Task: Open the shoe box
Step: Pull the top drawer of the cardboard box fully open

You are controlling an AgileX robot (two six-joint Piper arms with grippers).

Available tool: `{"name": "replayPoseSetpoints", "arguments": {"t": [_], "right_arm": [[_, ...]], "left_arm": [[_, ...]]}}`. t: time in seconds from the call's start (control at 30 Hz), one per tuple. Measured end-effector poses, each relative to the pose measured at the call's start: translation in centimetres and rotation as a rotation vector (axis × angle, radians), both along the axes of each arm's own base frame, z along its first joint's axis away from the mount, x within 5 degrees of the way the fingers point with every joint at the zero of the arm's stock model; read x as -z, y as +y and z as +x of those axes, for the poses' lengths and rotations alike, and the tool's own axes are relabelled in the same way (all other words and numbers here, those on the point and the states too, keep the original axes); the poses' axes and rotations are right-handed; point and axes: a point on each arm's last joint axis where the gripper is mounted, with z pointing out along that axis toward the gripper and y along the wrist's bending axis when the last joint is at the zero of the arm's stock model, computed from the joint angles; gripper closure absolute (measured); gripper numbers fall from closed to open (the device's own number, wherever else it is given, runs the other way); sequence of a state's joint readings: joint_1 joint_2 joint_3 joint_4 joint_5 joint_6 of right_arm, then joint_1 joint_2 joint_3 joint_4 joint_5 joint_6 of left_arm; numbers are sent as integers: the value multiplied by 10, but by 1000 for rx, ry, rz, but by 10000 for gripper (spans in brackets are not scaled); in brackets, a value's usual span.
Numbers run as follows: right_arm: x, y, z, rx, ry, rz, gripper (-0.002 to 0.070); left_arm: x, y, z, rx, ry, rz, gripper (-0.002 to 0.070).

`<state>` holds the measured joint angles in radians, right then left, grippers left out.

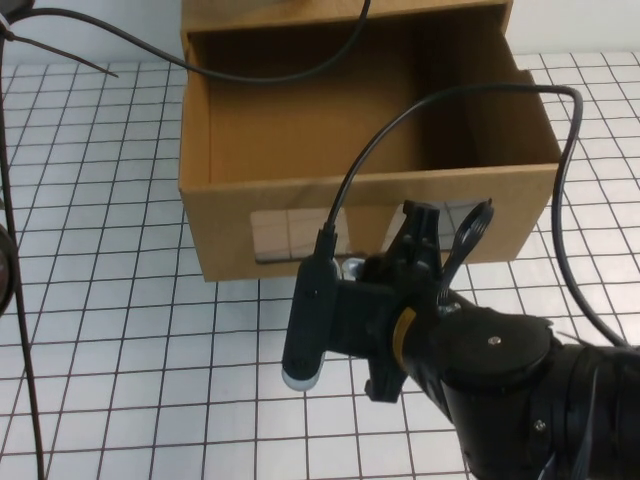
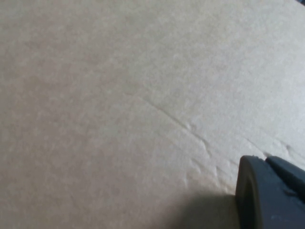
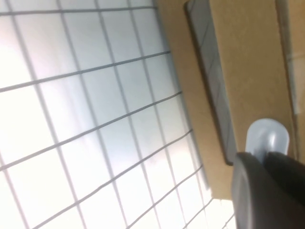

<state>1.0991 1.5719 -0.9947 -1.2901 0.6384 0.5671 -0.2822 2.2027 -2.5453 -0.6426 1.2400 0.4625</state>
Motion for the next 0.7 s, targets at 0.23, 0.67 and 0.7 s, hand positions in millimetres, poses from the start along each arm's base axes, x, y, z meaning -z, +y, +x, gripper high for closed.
{"name": "replayPoseSetpoints", "arguments": {"t": [0.23, 0.67, 0.7], "right_arm": [[2, 1, -10, 1, 49, -14, 665], [-17, -10, -20, 37, 114, 75, 653], [-16, -11, -21, 44, 130, 84, 640]], "left_arm": [[0, 0, 0, 0, 0, 0, 677], [0, 0, 0, -2, 2, -1, 677], [0, 0, 0, -2, 2, -1, 677]]}}
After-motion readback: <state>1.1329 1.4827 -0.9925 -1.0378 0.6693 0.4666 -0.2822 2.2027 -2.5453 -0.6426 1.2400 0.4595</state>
